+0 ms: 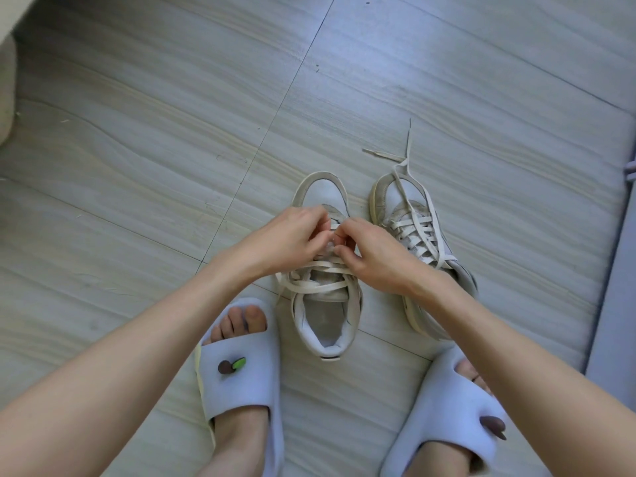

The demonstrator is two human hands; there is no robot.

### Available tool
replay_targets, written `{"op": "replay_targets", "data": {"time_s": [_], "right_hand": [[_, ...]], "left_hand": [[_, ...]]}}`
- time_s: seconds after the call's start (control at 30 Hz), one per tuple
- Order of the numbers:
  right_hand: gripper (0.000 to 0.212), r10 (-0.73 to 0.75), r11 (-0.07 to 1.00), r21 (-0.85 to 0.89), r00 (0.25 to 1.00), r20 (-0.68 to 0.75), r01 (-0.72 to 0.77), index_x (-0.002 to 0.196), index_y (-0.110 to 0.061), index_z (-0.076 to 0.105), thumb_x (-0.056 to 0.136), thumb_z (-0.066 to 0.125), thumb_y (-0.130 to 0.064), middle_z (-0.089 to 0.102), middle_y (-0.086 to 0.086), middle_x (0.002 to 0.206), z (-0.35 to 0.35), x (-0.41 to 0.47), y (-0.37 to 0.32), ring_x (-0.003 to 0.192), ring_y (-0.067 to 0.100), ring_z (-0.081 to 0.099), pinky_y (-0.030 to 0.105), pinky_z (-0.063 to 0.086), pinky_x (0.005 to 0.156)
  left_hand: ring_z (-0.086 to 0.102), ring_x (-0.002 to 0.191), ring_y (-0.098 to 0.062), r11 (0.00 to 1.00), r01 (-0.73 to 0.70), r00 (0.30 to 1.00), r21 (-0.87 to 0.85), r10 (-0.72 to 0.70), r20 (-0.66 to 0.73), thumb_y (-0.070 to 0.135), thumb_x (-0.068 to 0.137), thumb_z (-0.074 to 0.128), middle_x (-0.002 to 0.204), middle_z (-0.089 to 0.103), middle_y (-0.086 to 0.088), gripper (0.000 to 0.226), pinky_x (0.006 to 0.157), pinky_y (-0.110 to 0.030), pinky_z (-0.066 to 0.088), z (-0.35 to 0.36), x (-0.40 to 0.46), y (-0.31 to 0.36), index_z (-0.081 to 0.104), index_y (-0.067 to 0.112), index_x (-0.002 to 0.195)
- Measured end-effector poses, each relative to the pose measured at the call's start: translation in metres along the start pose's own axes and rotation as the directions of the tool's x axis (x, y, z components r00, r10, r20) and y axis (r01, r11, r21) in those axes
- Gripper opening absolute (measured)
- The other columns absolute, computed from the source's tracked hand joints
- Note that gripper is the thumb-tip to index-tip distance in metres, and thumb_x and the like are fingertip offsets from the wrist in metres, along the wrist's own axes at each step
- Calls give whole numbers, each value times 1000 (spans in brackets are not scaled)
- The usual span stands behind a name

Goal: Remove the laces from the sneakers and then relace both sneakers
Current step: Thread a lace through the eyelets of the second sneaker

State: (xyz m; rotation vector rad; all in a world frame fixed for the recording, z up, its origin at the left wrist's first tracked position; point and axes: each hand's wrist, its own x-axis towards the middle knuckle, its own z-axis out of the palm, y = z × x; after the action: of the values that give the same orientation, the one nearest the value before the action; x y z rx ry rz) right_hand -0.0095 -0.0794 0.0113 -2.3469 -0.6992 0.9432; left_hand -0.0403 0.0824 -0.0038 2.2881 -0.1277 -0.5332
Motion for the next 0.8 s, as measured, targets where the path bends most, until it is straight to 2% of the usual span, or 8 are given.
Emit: {"op": "replay_targets", "data": {"time_s": [0.07, 0.2, 0.33, 0.43, 0.53, 0.6, 0.7, 0.8], "right_hand": [[8, 23, 1000, 6, 999, 30, -23, 86, -15, 47, 93, 49, -15, 50, -4, 80, -3, 2, -1, 74, 14, 45, 25, 31, 63], [7, 93, 996, 3, 989, 111, -93, 88, -18, 49, 95, 47, -19, 50, -9, 74, -10, 3, 4, 67, 11, 46, 21, 34, 57], [9, 132, 991, -3, 982, 135, -133, 86, -20, 49, 95, 47, -18, 53, -10, 76, -14, 4, 3, 69, 8, 47, 19, 34, 58], [6, 169, 978, -152, 974, 151, -146, 91, -18, 52, 93, 46, -19, 60, 0, 88, -17, 8, -1, 82, 20, 54, 28, 38, 67], [25, 259, 952, -198, 959, 118, -233, 95, -10, 60, 97, 41, -26, 65, 7, 93, -19, 15, -4, 91, 26, 60, 32, 45, 75], [38, 335, 927, -212, 937, 100, -309, 94, -4, 64, 99, 37, -32, 66, 11, 92, -21, 17, -3, 87, 26, 60, 33, 47, 74], [44, 361, 931, -117, 917, 166, -346, 73, -9, 63, 98, 40, -37, 57, 2, 66, -26, 14, 1, 60, 14, 51, 25, 37, 54], [41, 334, 929, 81, 913, 236, -361, 70, -16, 61, 98, 41, -40, 59, -3, 69, -29, 8, 2, 61, 7, 51, 18, 39, 55]], "left_hand": [[46, 65, -7, 999, -6, 1000, -33, 6, -7, 20, 95, 49, 71, 53, 9, 11, 61, -23, 28, 0, 2, 1, 46, 16, 85], [57, 75, -16, 991, 80, 997, -103, -78, 17, 21, 92, 55, 72, 60, 7, 13, 70, -25, 41, -3, 4, -3, 52, 20, 80], [58, 69, -10, 837, 225, 974, -499, -198, 107, 16, 94, 54, 71, 63, 1, 10, 70, -27, 45, -1, 2, -7, 52, 19, 84], [55, 63, -1, 818, 244, 970, -521, -208, 128, 13, 96, 49, 71, 62, 2, 7, 63, -14, 43, -1, 3, -7, 52, 19, 93], [55, 66, -8, 846, 232, 973, -480, -194, 129, 14, 95, 50, 73, 61, 1, 7, 67, -20, 44, -2, 7, -3, 55, 16, 99], [55, 69, -9, 840, 238, 971, -488, -192, 143, 13, 94, 52, 73, 61, 2, 7, 70, -22, 44, -3, 9, -1, 56, 18, 97], [59, 76, -13, 773, 246, 969, -584, -194, 152, 10, 92, 54, 75, 64, -1, 10, 76, -26, 46, -2, 10, 0, 55, 20, 95], [63, 78, -14, 722, 238, 971, -650, -192, 142, 7, 91, 55, 72, 64, 1, 13, 74, -26, 48, 0, 9, -1, 54, 19, 95]]}}
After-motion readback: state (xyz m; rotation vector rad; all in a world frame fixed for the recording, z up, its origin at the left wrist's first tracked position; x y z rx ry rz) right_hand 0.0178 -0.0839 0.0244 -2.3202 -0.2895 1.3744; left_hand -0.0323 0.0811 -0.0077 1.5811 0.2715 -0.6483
